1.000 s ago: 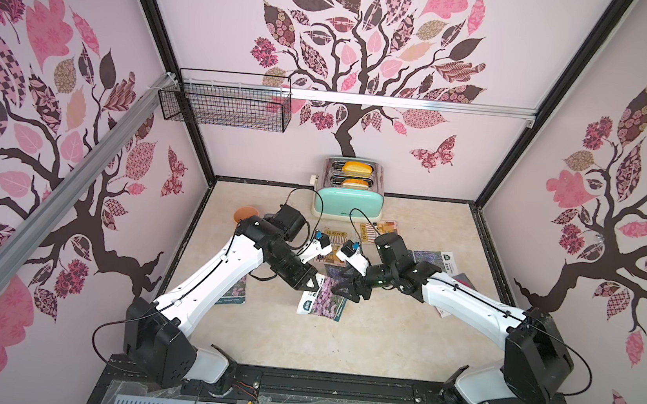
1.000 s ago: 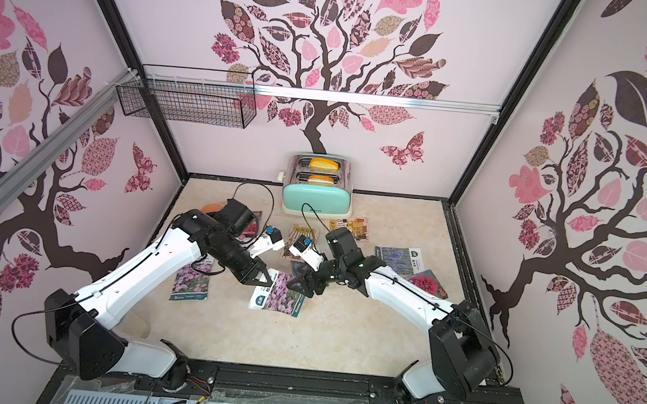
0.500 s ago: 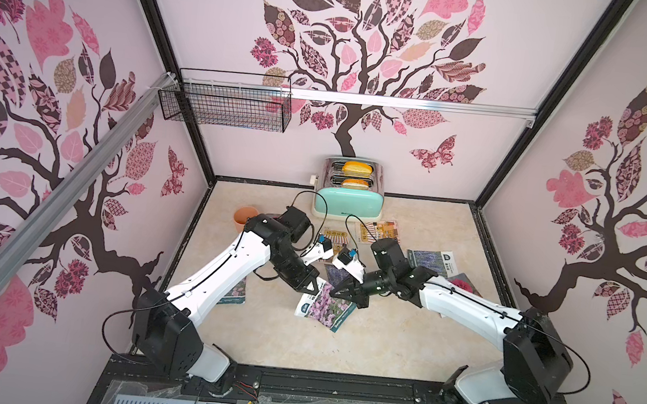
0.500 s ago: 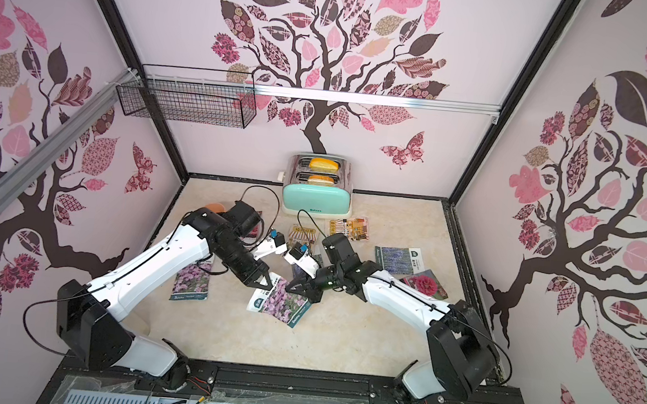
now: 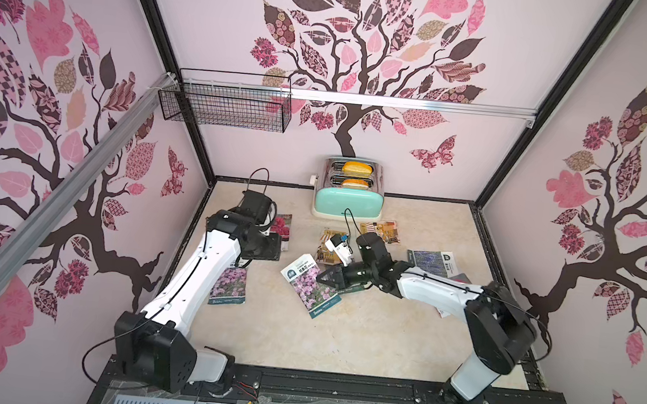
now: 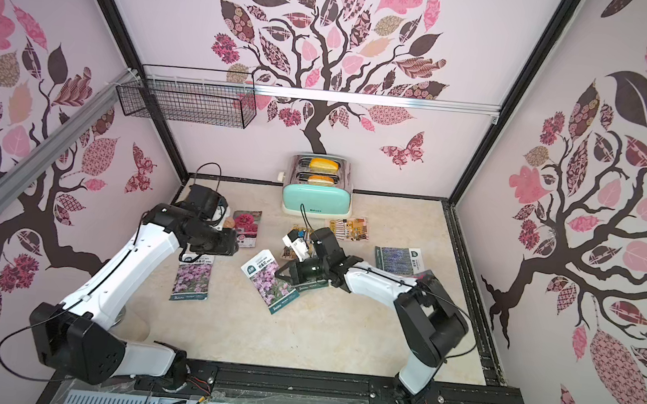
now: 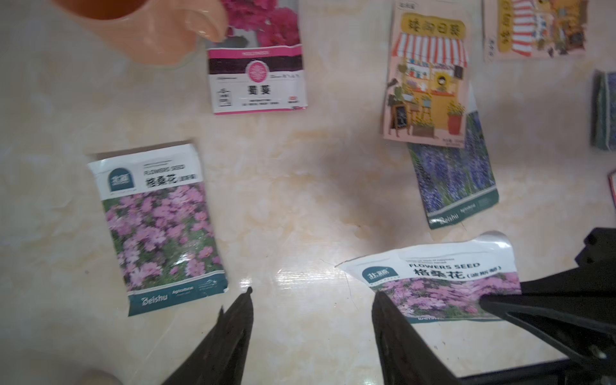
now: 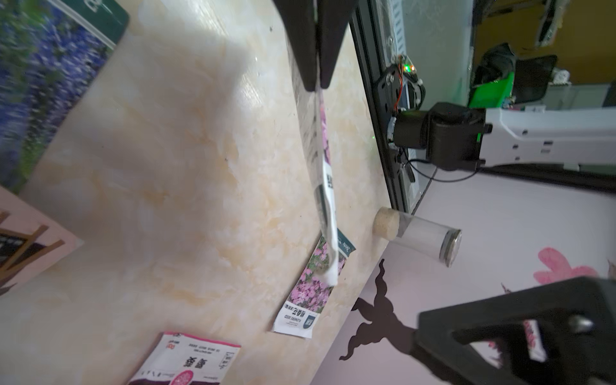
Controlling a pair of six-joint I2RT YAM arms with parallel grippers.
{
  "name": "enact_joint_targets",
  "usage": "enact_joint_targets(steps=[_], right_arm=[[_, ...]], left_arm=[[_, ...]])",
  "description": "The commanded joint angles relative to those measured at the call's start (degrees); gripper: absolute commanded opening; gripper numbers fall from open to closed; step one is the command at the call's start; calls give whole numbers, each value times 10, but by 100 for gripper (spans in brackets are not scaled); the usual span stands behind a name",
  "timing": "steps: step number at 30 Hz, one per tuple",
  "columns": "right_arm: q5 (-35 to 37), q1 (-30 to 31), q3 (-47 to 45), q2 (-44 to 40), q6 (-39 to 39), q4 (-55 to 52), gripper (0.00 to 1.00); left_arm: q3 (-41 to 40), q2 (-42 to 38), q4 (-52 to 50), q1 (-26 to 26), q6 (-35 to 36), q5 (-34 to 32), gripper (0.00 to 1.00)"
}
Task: Arrange the seed packets in a row
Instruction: Place the seed packet at the center of the board.
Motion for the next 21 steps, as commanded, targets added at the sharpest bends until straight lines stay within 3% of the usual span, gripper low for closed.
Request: enact_joint_targets(steps=[1,8,13,21], right_arm=[[38,22,56,53,148,77,0],[148,46,128,163,286,138,0],[184,53,154,235,371,186,0],[232,99,188,293,401,182,0]], left_arm=[[-44,-44,33,17,-92,-105,60],[-142,-150,87,112,-157,-143,60],[-190,-215,119,114,-164,-186,63],[-201,-208,126,117,-149,-177,64]])
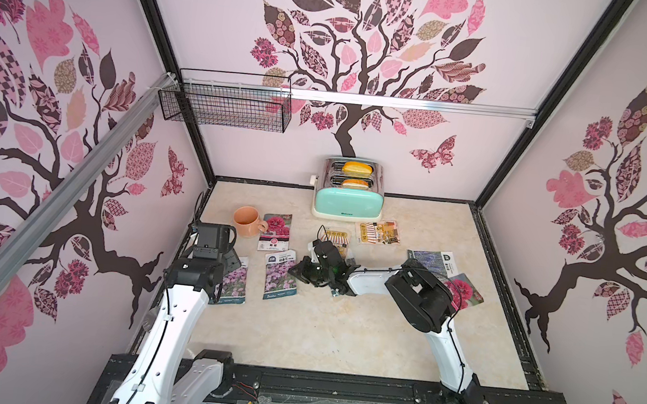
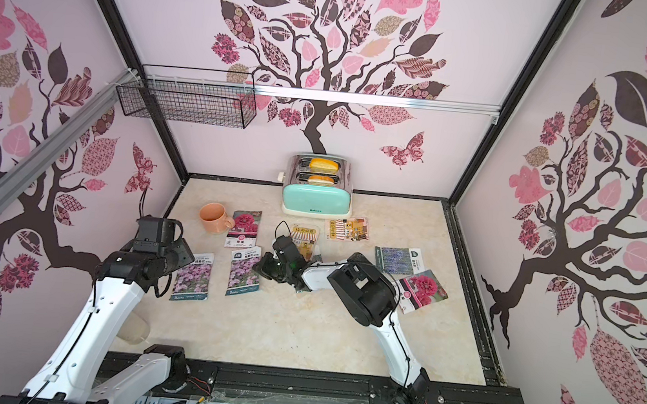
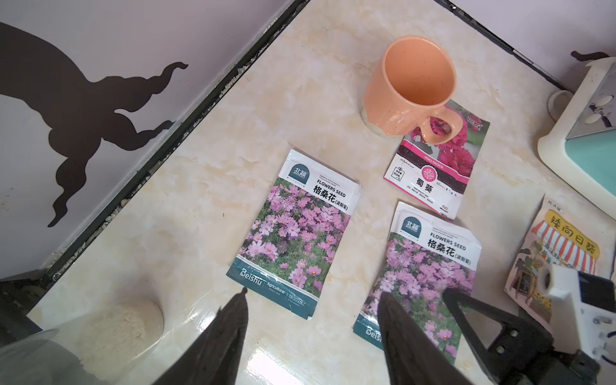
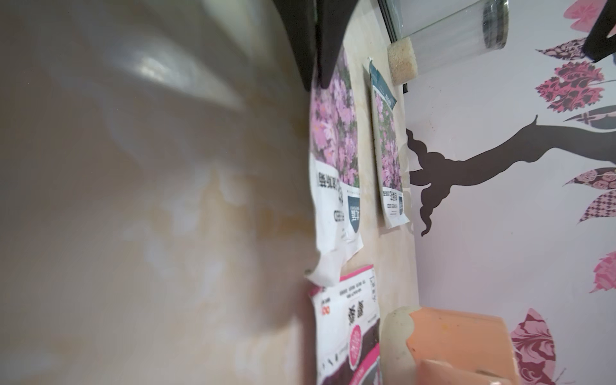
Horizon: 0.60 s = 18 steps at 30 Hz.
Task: Arrange the seed packets in a row
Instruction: Place the seed packet at the center of the board.
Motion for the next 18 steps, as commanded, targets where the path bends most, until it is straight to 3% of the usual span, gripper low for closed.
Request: enact_joint_targets(steps=[1,18], right_arm=[[36,25,27,8,23,9,0],[50,48,43,38,55,17,4]], left_arm=[[-7,0,20,3,3,1,64],[-12,-3,32,3,16,29,65]])
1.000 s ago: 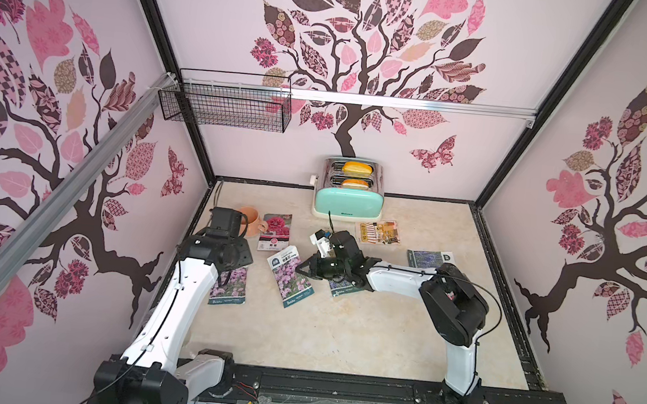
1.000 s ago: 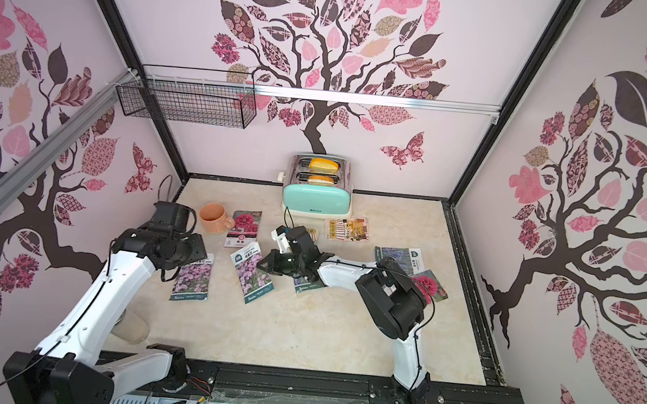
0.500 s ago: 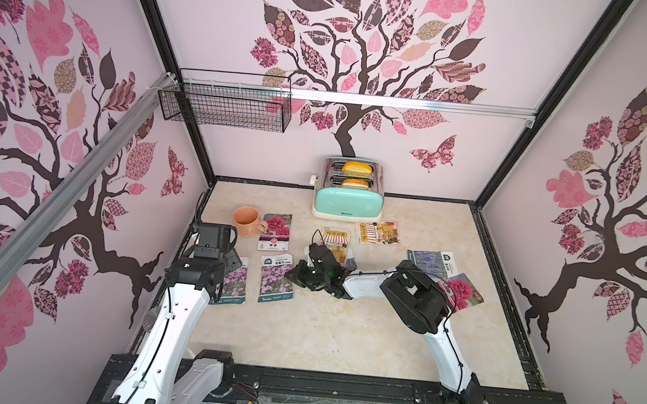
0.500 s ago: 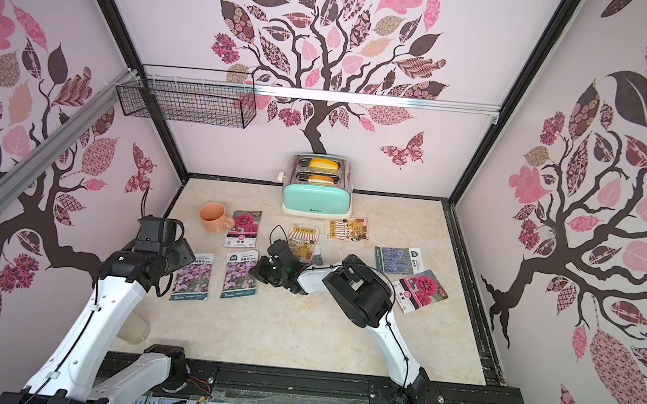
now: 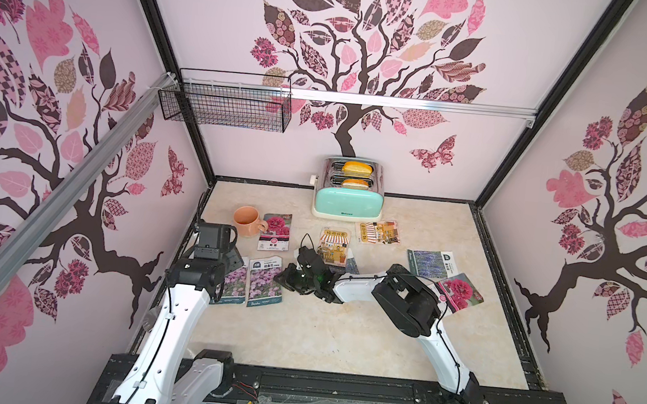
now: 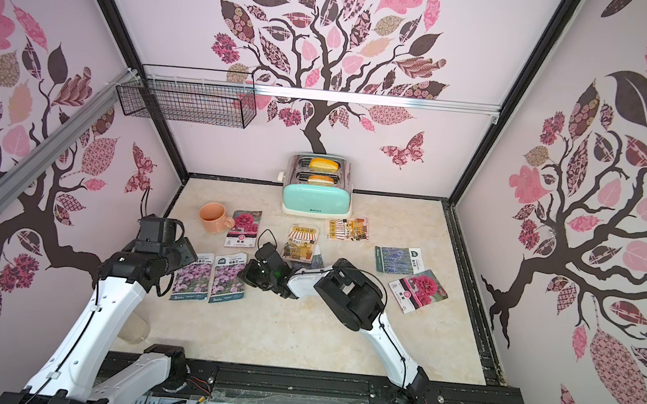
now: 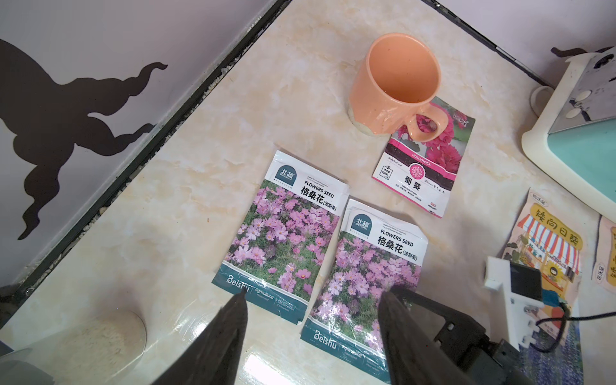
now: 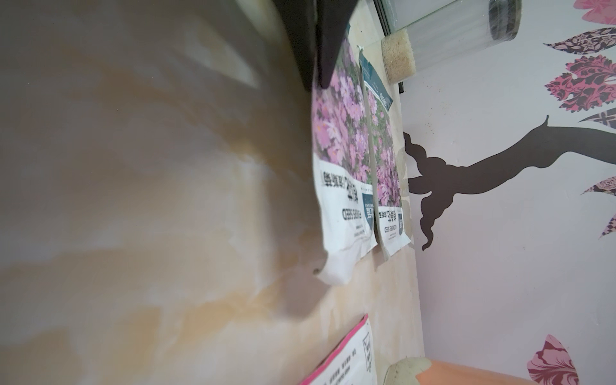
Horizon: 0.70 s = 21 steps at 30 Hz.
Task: Arrange the seed packets in a row
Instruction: Place the seed packet at the center of the board.
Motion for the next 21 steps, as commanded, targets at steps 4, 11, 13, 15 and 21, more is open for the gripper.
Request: enact_joint_targets(steps=[4,11,13,15,21], right_arm=[[27,8,-14,6,31,32,4],[11,10,10,25,28,33,8],[11,11,15,27,21,23,10],[5,12,21,29,13,18,13],[-7,12,34,32,-9,-4,23]], left_arm=[[-2,-1,10,3,7,12,65],[-1,-2,15,3,9,14,65],[-2,0,17,4,8,17,65],[-4,2,21,4,8,27,65],[-9,7,26,4,4,38,65]])
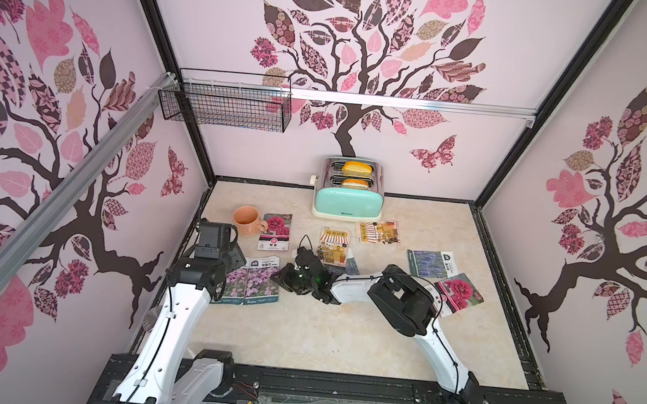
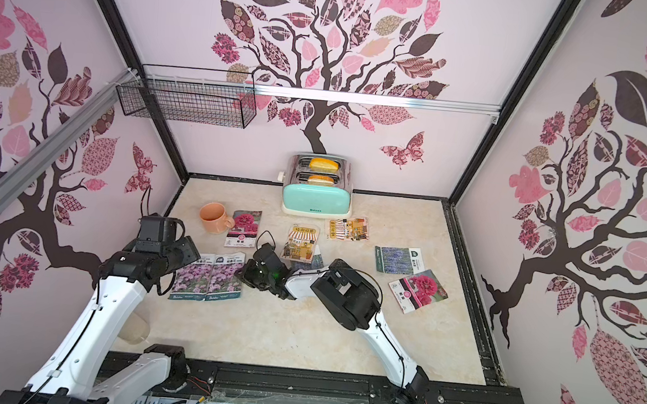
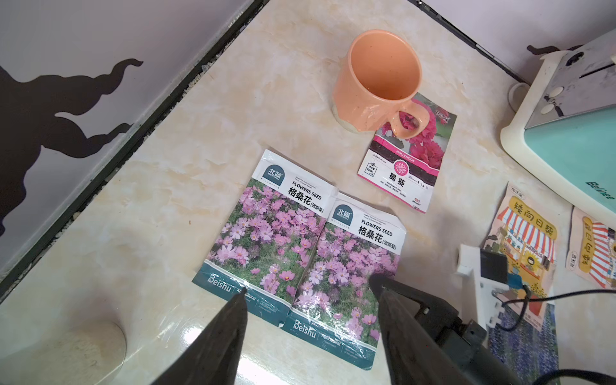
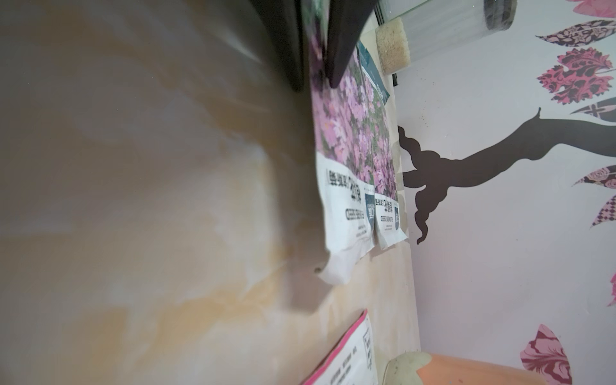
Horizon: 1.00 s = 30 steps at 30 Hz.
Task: Arrange the seed packets in a row
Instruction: Place the seed packet at the center of the board.
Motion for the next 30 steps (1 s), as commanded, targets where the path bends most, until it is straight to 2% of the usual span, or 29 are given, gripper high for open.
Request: enact_joint_targets(steps=[1,13,18,20,25,28,30], right_arm=[[-7,5,10,6,-21,-23,24],[25,5,-44,-28,-19,-23,35],[49,6,-63,-47,-25,-48,49],[59,6,-66,-53,-33,-58,50],[93,2,-83,-95,-97,-109,53],[120,-21,-124,-155,-164,-146,54],[106,-50,-168,-205,-209,-135,55]], left_arm=[[-5,2,13,4,3,9,65],[-6,5,15,6,3,12,65],[-6,4,14,6,1,11,66],[-8,3,15,7,-1,9,68],[-8,2,22,7,4,32,71],[-10,3,38,7,19,88,72],[-16,7,56,6,25,136,78]])
